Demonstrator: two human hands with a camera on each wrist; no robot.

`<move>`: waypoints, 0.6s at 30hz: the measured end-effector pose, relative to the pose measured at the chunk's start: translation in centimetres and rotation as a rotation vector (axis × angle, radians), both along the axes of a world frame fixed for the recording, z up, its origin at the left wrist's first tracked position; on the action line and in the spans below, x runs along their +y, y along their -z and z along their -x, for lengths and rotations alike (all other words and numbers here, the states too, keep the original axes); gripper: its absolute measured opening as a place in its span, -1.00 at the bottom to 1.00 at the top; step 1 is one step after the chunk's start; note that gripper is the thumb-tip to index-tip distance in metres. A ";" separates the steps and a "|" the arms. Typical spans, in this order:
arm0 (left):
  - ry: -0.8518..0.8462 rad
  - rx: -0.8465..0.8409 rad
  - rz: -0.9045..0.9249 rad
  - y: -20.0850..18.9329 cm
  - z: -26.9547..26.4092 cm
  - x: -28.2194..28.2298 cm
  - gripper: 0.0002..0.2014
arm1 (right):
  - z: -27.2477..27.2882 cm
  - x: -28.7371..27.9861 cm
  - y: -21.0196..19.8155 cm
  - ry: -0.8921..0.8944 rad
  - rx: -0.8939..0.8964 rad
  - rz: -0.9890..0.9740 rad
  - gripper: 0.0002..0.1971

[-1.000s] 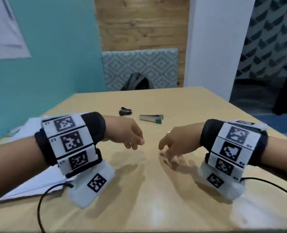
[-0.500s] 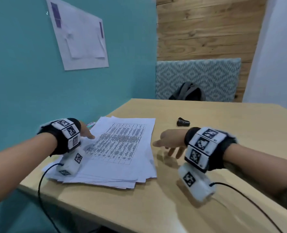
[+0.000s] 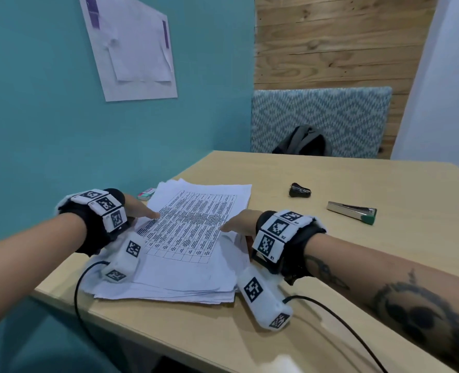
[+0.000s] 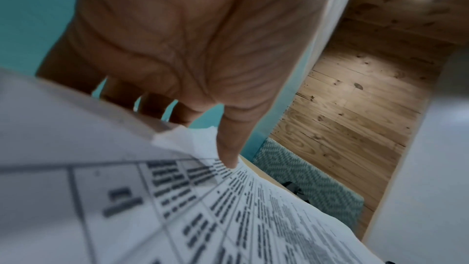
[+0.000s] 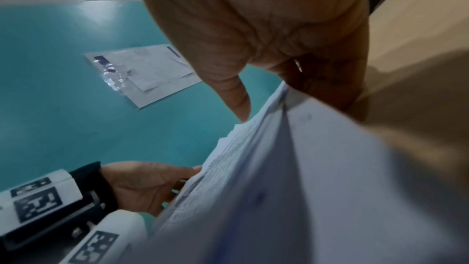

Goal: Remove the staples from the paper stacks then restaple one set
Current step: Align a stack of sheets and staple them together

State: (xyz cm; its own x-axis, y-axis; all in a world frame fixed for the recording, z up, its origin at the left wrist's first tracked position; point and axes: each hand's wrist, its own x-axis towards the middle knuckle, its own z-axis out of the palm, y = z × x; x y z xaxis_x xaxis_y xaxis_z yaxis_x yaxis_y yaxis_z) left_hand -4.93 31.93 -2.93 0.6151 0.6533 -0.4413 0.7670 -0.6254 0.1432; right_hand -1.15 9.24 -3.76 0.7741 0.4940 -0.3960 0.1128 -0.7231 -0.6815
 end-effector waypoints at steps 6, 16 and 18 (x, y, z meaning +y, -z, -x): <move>0.010 -0.174 0.176 -0.2 -0.6 -2.3 -0.42 | -2.3 -2.2 0.2 0.166 0.014 -0.108 -0.51; 0.241 -0.091 0.084 0.5 -2.5 -9.1 -0.30 | -3.7 -7.3 0.8 0.265 0.004 0.003 -0.60; 0.303 -0.097 0.022 0.2 -2.8 -10.8 -0.31 | -4.0 -8.9 0.8 0.351 0.013 -0.057 -0.60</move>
State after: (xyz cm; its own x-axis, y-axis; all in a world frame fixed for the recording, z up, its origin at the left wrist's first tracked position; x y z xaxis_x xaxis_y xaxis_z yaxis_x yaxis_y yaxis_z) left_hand -2.11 21.11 -3.13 0.8202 0.4251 -0.3828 0.5286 -0.8192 0.2227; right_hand 2.85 0.31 -4.54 0.8955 0.2200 -0.3868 -0.1452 -0.6772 -0.7213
